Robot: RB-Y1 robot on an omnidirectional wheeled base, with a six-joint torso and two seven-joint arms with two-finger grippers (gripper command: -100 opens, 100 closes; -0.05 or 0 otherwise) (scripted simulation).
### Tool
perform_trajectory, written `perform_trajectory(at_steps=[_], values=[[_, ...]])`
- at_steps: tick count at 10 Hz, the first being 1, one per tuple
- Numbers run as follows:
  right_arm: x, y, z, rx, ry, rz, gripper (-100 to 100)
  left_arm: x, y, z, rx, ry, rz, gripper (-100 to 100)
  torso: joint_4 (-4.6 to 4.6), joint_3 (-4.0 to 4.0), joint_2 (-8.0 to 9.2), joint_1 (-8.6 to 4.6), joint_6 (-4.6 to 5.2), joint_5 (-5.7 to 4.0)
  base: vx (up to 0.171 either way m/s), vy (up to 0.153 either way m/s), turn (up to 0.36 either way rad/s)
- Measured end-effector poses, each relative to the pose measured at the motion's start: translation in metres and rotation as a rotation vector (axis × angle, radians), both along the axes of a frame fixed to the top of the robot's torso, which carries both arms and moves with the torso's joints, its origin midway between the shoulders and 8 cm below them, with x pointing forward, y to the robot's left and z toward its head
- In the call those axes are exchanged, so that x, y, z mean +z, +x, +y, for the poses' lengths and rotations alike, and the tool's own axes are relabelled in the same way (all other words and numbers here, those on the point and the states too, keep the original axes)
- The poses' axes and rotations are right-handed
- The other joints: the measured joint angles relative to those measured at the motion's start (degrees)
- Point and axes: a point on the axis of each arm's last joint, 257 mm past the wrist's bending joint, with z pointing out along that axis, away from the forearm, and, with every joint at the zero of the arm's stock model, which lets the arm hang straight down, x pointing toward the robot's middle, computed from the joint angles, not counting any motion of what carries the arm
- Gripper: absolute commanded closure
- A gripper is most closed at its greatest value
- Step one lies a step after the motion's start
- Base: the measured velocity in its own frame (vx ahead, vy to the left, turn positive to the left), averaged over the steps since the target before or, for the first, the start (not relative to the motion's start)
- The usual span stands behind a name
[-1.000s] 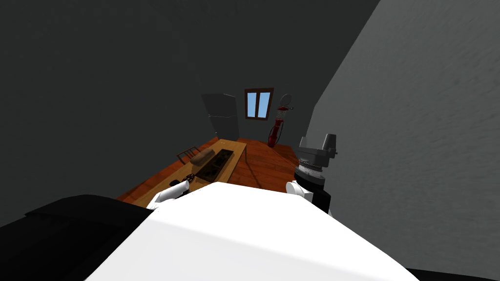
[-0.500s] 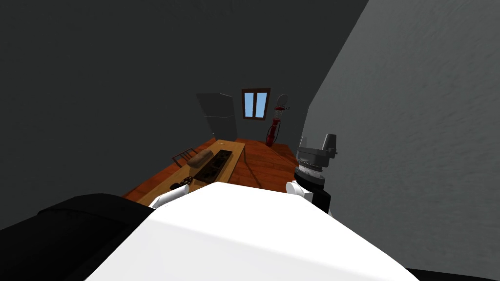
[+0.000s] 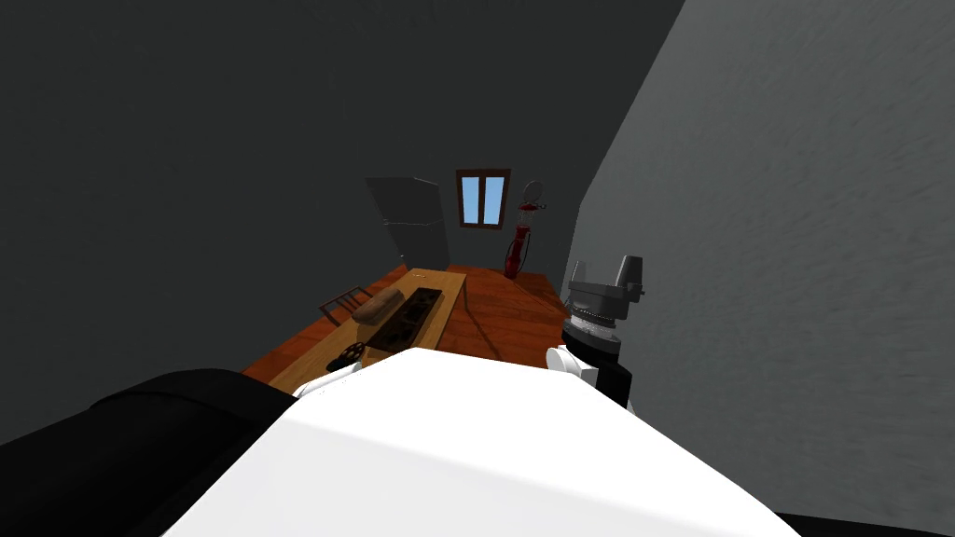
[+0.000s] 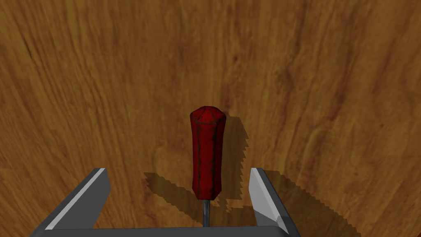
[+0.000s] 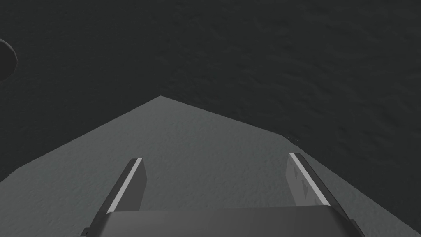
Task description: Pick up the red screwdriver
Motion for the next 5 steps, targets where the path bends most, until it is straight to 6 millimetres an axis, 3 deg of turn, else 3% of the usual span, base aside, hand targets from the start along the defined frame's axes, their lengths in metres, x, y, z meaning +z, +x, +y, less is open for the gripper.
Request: perform_trajectory(at_steps=[3, 4, 5], values=[[0.0, 0.0, 0.0, 0.0, 0.0, 0.0, 0, -0.004, -0.014, -0.021, 0.035, -0.032, 0.005, -100, -0.01, -0.02, -0.05, -0.12, 0.0, -0.03, -0.008, -0.002, -0.031], [0.0, 0.0, 0.0, 0.0, 0.0, 0.0, 0, -0.005, -0.015, -0.021, 0.039, -0.032, 0.005, 100, -0.01, -0.04, -0.07, -0.12, 0.0, -0.03, 0.0, 0.0, 0.0], [0.0, 0.0, 0.0, 0.0, 0.0, 0.0, 0, -0.005, -0.015, -0.021, 0.039, -0.032, 0.005, 100, -0.02, -0.05, -0.08, -0.12, 0.0, -0.03, 0.0, 0.0, 0.0]])
